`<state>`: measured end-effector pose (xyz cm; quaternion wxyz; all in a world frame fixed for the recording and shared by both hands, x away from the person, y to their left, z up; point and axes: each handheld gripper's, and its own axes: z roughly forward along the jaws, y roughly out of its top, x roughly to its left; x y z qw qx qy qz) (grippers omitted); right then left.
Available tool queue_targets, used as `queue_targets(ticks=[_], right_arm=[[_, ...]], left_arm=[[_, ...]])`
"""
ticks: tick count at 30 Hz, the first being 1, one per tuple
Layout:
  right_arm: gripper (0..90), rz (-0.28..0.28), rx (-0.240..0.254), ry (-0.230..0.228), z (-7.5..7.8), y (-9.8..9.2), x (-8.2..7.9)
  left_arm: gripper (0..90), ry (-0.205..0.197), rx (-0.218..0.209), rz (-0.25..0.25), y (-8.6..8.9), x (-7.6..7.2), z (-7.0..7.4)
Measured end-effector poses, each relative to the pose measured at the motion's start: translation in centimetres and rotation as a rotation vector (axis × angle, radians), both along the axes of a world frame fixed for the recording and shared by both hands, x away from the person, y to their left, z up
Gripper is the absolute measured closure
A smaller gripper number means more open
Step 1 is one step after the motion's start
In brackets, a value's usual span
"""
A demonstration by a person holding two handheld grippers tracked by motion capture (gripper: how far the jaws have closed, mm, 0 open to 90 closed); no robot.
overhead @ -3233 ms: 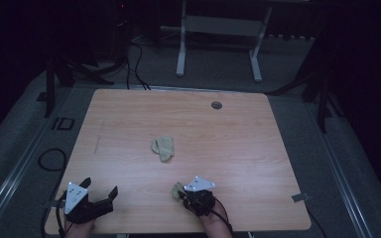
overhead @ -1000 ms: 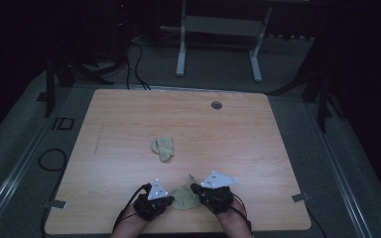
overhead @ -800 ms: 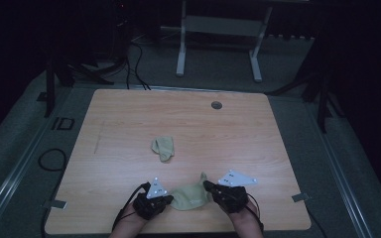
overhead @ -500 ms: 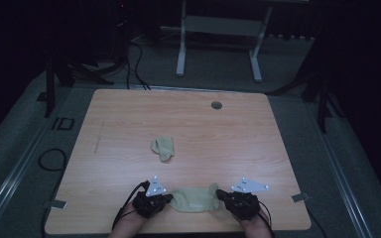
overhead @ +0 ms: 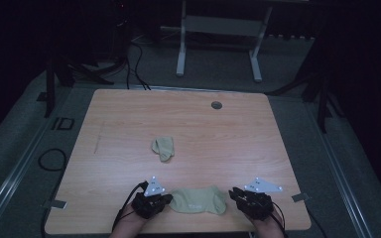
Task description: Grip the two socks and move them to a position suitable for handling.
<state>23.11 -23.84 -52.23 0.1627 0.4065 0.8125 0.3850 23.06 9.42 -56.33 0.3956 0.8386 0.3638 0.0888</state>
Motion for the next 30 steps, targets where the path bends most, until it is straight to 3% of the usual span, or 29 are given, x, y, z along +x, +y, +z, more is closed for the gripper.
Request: queue_targets(ticks=[4, 6, 9, 13, 16, 21, 25, 30], right_arm=[[89.4, 0.074, 0.028, -0.020, 0.9, 2.1, -0.1], [90.0, 0.118, 0.011, -0.008, 0.4, 3.4, 0.0], [90.0, 0.141, -0.011, 0.024, -0.8, 4.4, 0.5], [89.9, 0.110, -0.090, 0.040, -2.7, 4.2, 1.0], [87.9, 0.073, -0.116, 0.055, -3.5, 3.1, 1.2], [87.3, 0.047, -0.098, 0.065, -3.7, 1.3, 1.0], [86.5, 0.049, -0.082, 0.056, -3.9, 1.1, 0.8], [81.4, 0.069, -0.099, 0.066, -3.5, 1.6, 0.8]], left_arm=[[87.7, -0.016, -0.015, -0.014, -0.6, -0.1, 0.5], [87.7, -0.010, 0.001, -0.016, -1.0, 0.1, 0.3], [87.8, 0.008, 0.015, -0.016, -1.3, 0.3, -0.3], [88.0, 0.013, 0.014, -0.004, -1.1, 0.3, -0.6], [88.0, 0.013, 0.015, 0.003, -1.0, 0.3, -0.6], [88.6, 0.019, 0.007, 0.012, -0.7, 0.3, -0.6], [88.5, 0.016, 0.012, 0.011, -0.7, 0.2, -0.6], [82.8, 0.028, -0.035, -0.007, -0.6, 0.0, -0.4]])
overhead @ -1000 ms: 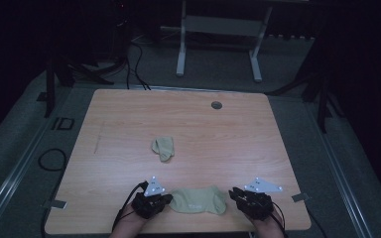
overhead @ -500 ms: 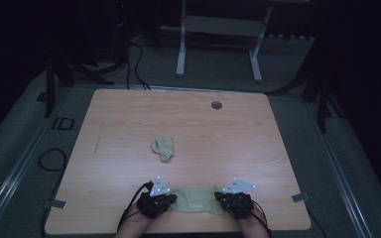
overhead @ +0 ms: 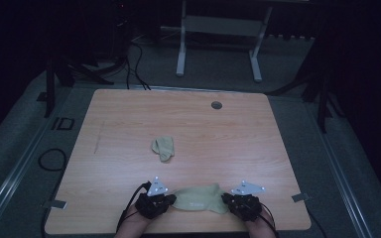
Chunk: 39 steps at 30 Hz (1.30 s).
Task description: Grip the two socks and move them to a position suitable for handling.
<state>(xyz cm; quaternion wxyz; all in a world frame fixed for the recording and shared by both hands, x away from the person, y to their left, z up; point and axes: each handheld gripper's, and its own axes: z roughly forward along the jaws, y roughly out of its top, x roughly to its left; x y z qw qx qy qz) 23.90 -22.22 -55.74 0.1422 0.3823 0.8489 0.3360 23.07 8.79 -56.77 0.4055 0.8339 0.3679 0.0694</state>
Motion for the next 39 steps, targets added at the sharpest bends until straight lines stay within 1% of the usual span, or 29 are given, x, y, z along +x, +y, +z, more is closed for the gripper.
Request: queue_targets(ticks=[2, 4, 5, 6, 8, 9, 11, 12, 14, 16, 18, 20, 21, 22, 24, 25, 26, 27, 28, 29, 30, 31, 33, 34, 35, 36, 37, 39], right_arm=[[80.2, 0.010, 0.013, -0.002, 0.5, 0.2, 0.0], [77.4, 0.027, 0.030, -0.009, 1.2, 0.5, -0.1], [77.4, 0.027, 0.030, -0.009, 1.2, 0.5, -0.1], [74.8, 0.045, 0.036, -0.025, 2.0, 0.8, 0.0], [70.3, 0.058, 0.050, -0.037, 2.7, 1.2, 0.3], [68.9, 0.066, 0.055, -0.033, 3.0, 1.3, 0.6], [68.6, 0.070, 0.063, -0.043, 3.5, 1.7, 1.1], [67.1, 0.073, 0.068, -0.045, 3.7, 2.0, 1.4], [65.6, 0.078, 0.076, -0.050, 4.2, 2.5, 2.1], [64.1, 0.089, 0.072, -0.059, 4.6, 3.3, 3.0], [64.0, 0.106, 0.057, -0.071, 4.9, 4.2, 3.8], [61.2, 0.123, 0.052, -0.064, 5.1, 5.2, 4.7], [60.0, 0.131, 0.048, -0.070, 5.2, 5.8, 5.1], [58.2, 0.140, 0.051, -0.073, 5.4, 6.3, 5.5], [56.8, 0.147, 0.062, -0.068, 5.7, 7.4, 6.4], [56.4, 0.144, 0.067, -0.070, 5.9, 8.0, 6.9], [55.6, 0.146, 0.075, -0.071, 6.1, 8.6, 7.3], [55.3, 0.149, 0.080, -0.068, 6.3, 9.2, 7.8], [54.7, 0.150, 0.077, -0.073, 6.4, 9.9, 8.1], [54.7, 0.150, 0.077, -0.073, 6.4, 9.9, 8.1], [52.3, 0.165, 0.075, -0.079, 6.6, 11.5, 9.1], [51.8, 0.170, 0.070, -0.083, 6.7, 12.0, 9.4], [51.8, 0.176, 0.062, -0.092, 6.7, 13.3, 10.3], [51.0, 0.175, 0.063, -0.086, 6.6, 13.9, 10.7], [51.0, 0.175, 0.063, -0.086, 6.6, 13.9, 10.7], [50.5, 0.170, 0.064, -0.074, 6.3, 15.1, 11.9], [49.7, 0.165, 0.065, -0.068, 6.2, 15.5, 12.3], [48.9, 0.153, 0.057, -0.060, 5.9, 16.5, 13.3]], left_arm=[[75.4, -0.013, -0.028, -0.011, 0.2, -0.3, 0.4], [65.8, -0.035, -0.031, -0.002, 0.4, -0.5, 0.9], [60.4, -0.035, -0.031, -0.002, 0.4, -0.5, 0.9], [55.9, -0.066, -0.037, 0.012, 0.9, -0.9, 1.2], [55.9, -0.091, -0.039, 0.015, 1.6, -1.2, 1.3], [55.9, -0.102, -0.041, 0.017, 2.1, -1.3, 1.3], [56.0, -0.108, -0.041, 0.028, 2.8, -1.4, 1.3], [56.0, -0.111, -0.046, 0.033, 3.2, -1.5, 1.3], [56.0, -0.114, -0.041, 0.048, 3.7, -1.5, 1.2], [56.0, -0.119, -0.046, 0.055, 4.2, -1.6, 1.2], [56.0, -0.124, -0.048, 0.063, 4.6, -1.8, 1.1], [55.9, -0.125, -0.051, 0.062, 5.0, -2.0, 0.9], [55.8, -0.125, -0.049, 0.066, 5.2, -2.0, 0.9], [54.0, -0.127, -0.057, 0.067, 5.5, -2.2, 0.8], [52.4, -0.126, -0.048, 0.078, 6.0, -2.4, 0.7], [50.5, -0.129, -0.060, 0.078, 6.3, -2.5, 0.6], [49.8, -0.129, -0.060, 0.078, 6.3, -2.5, 0.6], [49.3, -0.127, -0.065, 0.093, 6.8, -2.6, 0.5], [47.1, -0.126, -0.068, 0.095, 7.0, -2.7, 0.5], [47.0, -0.126, -0.068, 0.095, 7.0, -2.7, 0.5], [46.8, -0.117, -0.075, 0.110, 7.4, -2.7, 0.3], [45.2, -0.109, -0.088, 0.120, 7.6, -2.8, 0.2], [41.4, -0.105, -0.088, 0.129, 7.8, -2.8, 0.2], [37.3, -0.109, -0.081, 0.150, 7.8, -2.8, 0.2], [33.3, -0.109, -0.081, 0.150, 7.8, -2.8, 0.2], [29.0, -0.109, -0.078, 0.167, 7.8, -2.8, 0.3], [26.4, -0.111, -0.075, 0.177, 7.8, -2.8, 0.3], [25.1, -0.114, -0.081, 0.194, 7.8, -2.8, 0.4]])
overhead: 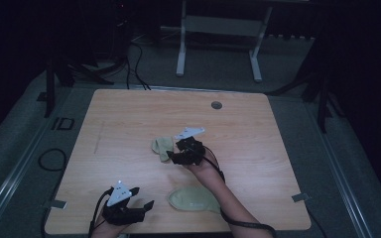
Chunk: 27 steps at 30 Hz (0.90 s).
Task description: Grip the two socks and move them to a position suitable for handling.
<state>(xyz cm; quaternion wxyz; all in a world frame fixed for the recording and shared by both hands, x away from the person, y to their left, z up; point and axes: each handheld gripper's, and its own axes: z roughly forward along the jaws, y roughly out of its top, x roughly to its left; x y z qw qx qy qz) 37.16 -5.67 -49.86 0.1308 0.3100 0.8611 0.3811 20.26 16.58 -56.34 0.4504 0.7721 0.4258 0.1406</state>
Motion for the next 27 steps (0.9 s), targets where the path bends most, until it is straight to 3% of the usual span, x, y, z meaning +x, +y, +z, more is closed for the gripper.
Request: queue_targets(ticks=[6, 13, 19, 24, 27], right_arm=[[40.8, -0.015, -0.032, -0.006, -1.1, 3.0, 2.4], [36.4, -0.108, -0.069, 0.019, -2.5, 5.0, 5.0], [34.8, -0.153, -0.114, 0.045, -4.2, 6.0, 6.1], [38.0, -0.151, -0.167, 0.061, -5.7, 6.5, 6.5], [41.9, -0.142, -0.153, 0.064, -5.7, 6.4, 6.5]], left_arm=[[23.9, -0.014, -0.016, 0.004, 0.1, -0.2, 0.2], [23.9, -0.009, -0.014, -0.004, 0.1, -0.3, 0.1], [23.9, -0.011, -0.019, 0.001, 0.2, -0.5, 0.1], [23.9, -0.003, -0.025, 0.005, 0.4, -0.5, 0.1], [24.0, 0.002, -0.030, 0.011, 0.6, -0.5, 0.0]])
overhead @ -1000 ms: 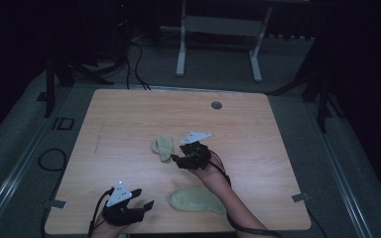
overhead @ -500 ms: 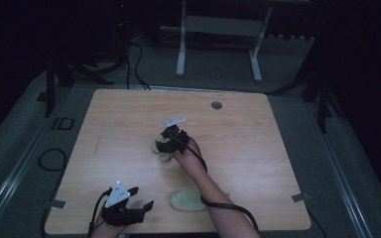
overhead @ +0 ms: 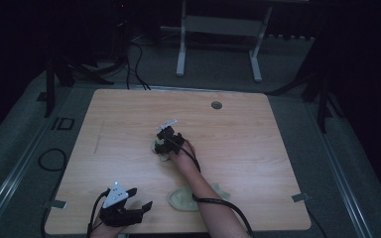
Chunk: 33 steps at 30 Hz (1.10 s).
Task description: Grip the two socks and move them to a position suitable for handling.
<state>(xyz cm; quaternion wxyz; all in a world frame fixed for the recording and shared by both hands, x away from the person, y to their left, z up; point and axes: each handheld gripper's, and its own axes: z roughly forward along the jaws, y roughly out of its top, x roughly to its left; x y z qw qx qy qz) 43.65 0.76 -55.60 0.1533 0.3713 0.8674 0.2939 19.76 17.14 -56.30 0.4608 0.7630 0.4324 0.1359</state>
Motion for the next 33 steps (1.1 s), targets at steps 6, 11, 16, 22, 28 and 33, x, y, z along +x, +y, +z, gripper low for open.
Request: queue_targets(ticks=[6, 11, 16, 22, 28, 33], right_arm=[[75.0, 0.066, -0.017, -0.011, 0.2, 0.5, -0.6], [80.3, 0.077, -0.016, 0.003, 0.5, 0.4, -0.7], [80.4, 0.093, 0.021, 0.006, 1.7, -0.3, -1.5], [80.4, 0.122, 0.058, 0.002, 3.8, -1.3, -3.1], [80.3, 0.138, 0.115, -0.005, 6.2, -3.8, -4.7], [80.3, 0.139, 0.144, -0.041, 7.8, -6.4, -5.9]], left_arm=[[24.0, 0.004, 0.000, 0.004, 0.1, 0.0, 0.0], [24.0, 0.008, -0.005, -0.002, 0.1, 0.0, -0.1], [24.0, 0.007, 0.001, -0.004, -0.1, 0.1, -0.1], [24.0, 0.002, 0.000, -0.003, -0.2, 0.2, -0.1], [24.0, -0.003, -0.003, 0.007, -0.1, 0.2, -0.1], [24.0, -0.007, -0.023, 0.013, -0.1, 0.2, -0.1]])
